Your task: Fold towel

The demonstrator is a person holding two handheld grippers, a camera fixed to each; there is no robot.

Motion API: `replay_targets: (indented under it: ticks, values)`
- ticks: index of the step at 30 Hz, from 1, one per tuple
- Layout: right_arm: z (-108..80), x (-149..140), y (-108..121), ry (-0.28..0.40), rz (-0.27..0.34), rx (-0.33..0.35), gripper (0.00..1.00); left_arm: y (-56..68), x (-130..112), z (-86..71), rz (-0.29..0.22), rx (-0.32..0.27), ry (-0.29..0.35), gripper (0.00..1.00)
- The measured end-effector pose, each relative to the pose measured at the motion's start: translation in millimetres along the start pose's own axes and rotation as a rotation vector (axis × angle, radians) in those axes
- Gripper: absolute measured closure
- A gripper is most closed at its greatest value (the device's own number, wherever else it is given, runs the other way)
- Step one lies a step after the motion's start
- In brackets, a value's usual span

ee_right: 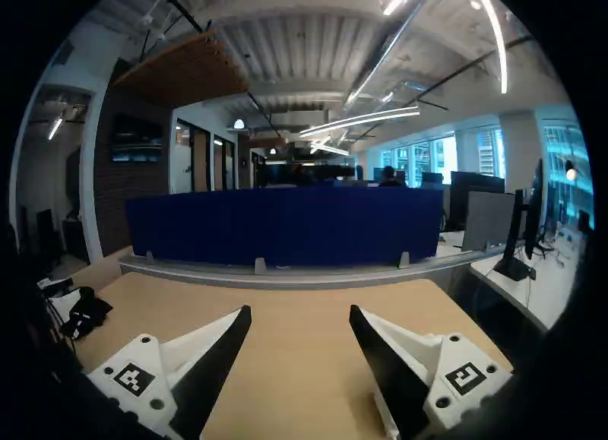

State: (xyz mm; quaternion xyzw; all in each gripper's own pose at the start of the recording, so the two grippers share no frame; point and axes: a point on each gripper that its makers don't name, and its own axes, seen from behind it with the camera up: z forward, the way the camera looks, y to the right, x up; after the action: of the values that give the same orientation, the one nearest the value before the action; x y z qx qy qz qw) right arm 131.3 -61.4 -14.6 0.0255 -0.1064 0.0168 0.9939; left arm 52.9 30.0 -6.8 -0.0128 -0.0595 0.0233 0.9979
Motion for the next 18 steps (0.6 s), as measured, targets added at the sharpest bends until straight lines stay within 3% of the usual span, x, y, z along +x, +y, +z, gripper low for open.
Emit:
replay_targets:
  ticks: [8, 18]
  values:
    - [9.2, 2, -18, 0.021, -0.018, 0.022, 0.0, -4.5, -35, 2.0, 0.006, 0.015, 0.035, 0.1]
    - [18.3, -15, -33, 0.037, -0.013, 0.038, 0.0, -9.8, -84, 3.7, -0.018, 0.031, 0.049, 0.1]
